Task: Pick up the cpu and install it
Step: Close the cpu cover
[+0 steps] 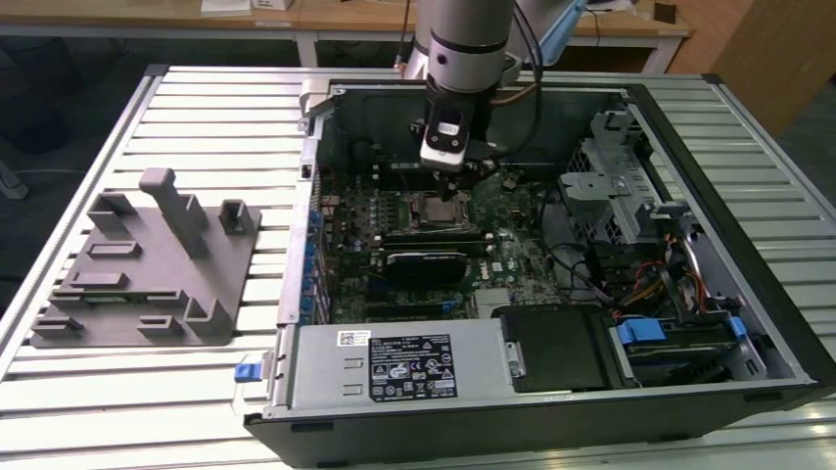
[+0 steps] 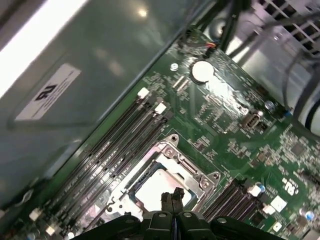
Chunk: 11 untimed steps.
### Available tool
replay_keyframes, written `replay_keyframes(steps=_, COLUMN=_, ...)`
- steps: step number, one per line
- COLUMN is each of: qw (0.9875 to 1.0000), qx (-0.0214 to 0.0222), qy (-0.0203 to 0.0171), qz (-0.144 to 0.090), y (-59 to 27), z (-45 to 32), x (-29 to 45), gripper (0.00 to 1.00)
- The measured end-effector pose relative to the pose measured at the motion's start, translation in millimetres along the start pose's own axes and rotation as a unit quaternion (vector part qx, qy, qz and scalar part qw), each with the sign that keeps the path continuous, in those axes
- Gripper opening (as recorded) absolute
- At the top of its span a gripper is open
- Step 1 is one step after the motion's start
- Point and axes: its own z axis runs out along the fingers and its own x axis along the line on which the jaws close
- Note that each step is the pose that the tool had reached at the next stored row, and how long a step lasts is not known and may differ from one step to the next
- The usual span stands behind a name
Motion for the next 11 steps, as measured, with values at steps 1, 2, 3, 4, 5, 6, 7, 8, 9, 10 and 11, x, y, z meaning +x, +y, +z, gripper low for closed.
replay_keyframes(steps=1, qw=1.0000, qx=-0.0001, qy=0.0000, qz=-0.009, y=0.0, z=0.0, x=0.0, gripper=0.11)
replay_keyframes(steps=2, qw=0.9998, qx=-0.0002, qy=-0.0001, qz=-0.018, y=0.0, z=0.1, x=0.0, gripper=0.11)
replay_keyframes(steps=3, qw=0.9996, qx=-0.0002, qy=-0.0002, qz=-0.027, y=0.0, z=0.2, x=0.0, gripper=0.11)
replay_keyframes(steps=4, qw=0.9994, qx=-0.0003, qy=-0.0002, qz=-0.036, y=0.0, z=0.2, x=0.0, gripper=0.11)
replay_keyframes(steps=5, qw=0.9990, qx=-0.0003, qy=-0.0003, qz=-0.045, y=0.0, z=0.3, x=0.0, gripper=0.11)
replay_keyframes(steps=6, qw=0.9985, qx=-0.0004, qy=-0.0003, qz=-0.054, y=0.0, z=0.3, x=0.0, gripper=0.11)
replay_keyframes(steps=7, qw=0.9979, qx=-0.0005, qy=-0.0004, qz=-0.065, y=0.0, z=0.4, x=0.0, gripper=0.11)
replay_keyframes(steps=8, qw=0.9973, qx=-0.0006, qy=-0.0005, qz=-0.074, y=0.0, z=0.4, x=0.0, gripper=0.11)
replay_keyframes(steps=9, qw=0.9965, qx=-0.0007, qy=-0.0005, qz=-0.083, y=0.0, z=0.5, x=0.0, gripper=0.11)
replay_keyframes(steps=10, qw=0.9957, qx=-0.0007, qy=-0.0006, qz=-0.092, y=0.0, z=0.5, x=0.0, gripper=0.11)
replay_keyframes(steps=11, qw=0.9949, qx=-0.0008, qy=-0.0006, qz=-0.101, y=0.0, z=0.6, x=0.0, gripper=0.11)
